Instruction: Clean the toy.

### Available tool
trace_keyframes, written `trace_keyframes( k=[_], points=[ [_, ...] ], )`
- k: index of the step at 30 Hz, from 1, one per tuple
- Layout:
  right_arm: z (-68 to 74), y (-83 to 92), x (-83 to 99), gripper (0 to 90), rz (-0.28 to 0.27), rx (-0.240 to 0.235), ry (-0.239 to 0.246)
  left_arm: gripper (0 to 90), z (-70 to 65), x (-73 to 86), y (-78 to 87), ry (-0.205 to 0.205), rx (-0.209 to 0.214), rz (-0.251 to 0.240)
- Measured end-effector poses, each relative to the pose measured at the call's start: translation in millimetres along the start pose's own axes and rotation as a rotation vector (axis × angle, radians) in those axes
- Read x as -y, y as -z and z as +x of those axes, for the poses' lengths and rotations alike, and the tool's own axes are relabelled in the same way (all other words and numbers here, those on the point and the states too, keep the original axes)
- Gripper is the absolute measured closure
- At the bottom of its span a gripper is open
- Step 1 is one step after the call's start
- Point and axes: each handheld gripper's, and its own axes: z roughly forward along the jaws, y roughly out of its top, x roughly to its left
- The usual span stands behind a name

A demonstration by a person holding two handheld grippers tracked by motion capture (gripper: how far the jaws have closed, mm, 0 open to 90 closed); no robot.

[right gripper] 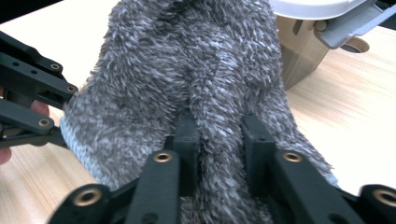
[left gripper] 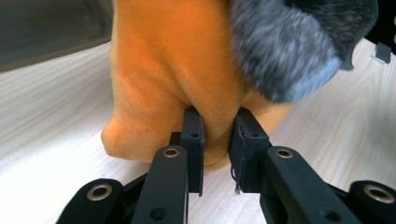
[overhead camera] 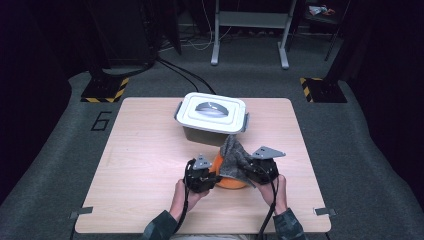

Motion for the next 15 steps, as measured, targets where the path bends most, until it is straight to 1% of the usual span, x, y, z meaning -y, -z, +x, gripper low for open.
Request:
trace_keyframes(
  k=[2,5,6,7,8,10,11,12,13,15],
  points=[
    [-2.4,2.9,2.1,75.3,-0.002,0.001,0.005,76.9,0.2,-0.2,-1.1,0.009,0.002,-0.001],
    [-5.0,6.2,5.2,75.5,0.007,0.004,0.003,76.9,0.8,-0.2,-1.2,0.008,0.004,0.001],
    [-6.6,7.2,6.7,75.5,0.012,0.010,0.004,76.9,1.8,0.0,-1.2,0.009,0.005,-0.006],
    [-9.2,8.6,9.2,75.6,0.017,0.015,-0.004,76.9,2.1,0.6,-1.1,0.020,0.011,-0.007],
    [-14.3,10.0,15.2,75.7,0.025,0.019,-0.023,76.9,3.0,1.0,-0.9,0.018,0.012,-0.008],
    [-15.8,10.4,17.6,75.8,0.028,0.019,-0.031,76.9,3.4,1.2,-1.2,0.015,0.014,-0.010],
    [-19.9,11.4,24.2,75.9,0.040,0.025,-0.039,76.9,3.7,1.0,-1.4,0.014,0.013,-0.011],
    [-21.4,11.5,26.2,75.9,0.042,0.024,-0.040,76.9,3.7,1.0,-1.4,0.014,0.013,-0.011],
    [-21.4,11.5,26.2,75.9,0.042,0.024,-0.040,76.9,3.5,1.2,-1.8,0.021,0.013,-0.015],
    [-28.6,11.0,33.9,75.9,0.068,0.029,-0.056,76.9,4.0,1.2,-1.5,0.019,0.012,-0.014]
  ],
)
